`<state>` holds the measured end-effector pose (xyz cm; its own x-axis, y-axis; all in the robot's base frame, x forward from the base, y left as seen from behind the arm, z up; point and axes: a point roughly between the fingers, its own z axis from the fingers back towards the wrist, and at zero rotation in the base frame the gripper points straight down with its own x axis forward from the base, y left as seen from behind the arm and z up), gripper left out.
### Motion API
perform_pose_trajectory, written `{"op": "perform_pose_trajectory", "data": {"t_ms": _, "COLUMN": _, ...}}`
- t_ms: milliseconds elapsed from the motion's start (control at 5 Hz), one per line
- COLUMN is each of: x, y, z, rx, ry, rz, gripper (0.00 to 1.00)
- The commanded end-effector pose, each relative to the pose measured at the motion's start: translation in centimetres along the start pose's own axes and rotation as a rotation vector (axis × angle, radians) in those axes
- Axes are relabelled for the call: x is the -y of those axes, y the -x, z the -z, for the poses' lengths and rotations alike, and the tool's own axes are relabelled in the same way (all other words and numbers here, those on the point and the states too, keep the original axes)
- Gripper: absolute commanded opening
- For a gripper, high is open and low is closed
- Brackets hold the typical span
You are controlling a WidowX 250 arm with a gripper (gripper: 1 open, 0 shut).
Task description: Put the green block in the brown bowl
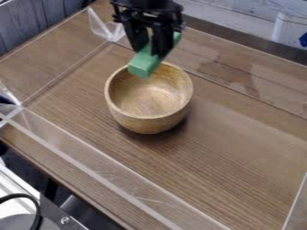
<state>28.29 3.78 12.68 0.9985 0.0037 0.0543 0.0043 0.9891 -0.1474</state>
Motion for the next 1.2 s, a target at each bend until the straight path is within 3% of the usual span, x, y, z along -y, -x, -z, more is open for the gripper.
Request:
{"op": "perform_pose_trajectory", "data": {"t_ms": 0, "x": 1.6, "y": -0.3, "z": -0.8, "rx": 0.042, "ry": -0.010, "rz": 0.030, "gripper": 0.00}}
{"op": "perform_pose_trajectory", "data": {"t_ms": 400, "x": -3.0, "y": 0.0, "z": -0.7, "rx": 0.043, "ry": -0.040, "rz": -0.010, "gripper": 0.00}}
{"op": "perform_pose_trajectory", "data": {"t_ms": 800, "x": 0.6, "y": -0.8, "z": -0.1, "rx": 0.026, "ry": -0.009, "rz": 0.032, "gripper": 0.00}}
{"op": "perform_pose_trajectory", "data": {"t_ms": 1000, "x": -1.1, "y": -0.5, "z": 0.2, "rx": 0.022, "ry": -0.017, "rz": 0.021, "gripper": 0.00}}
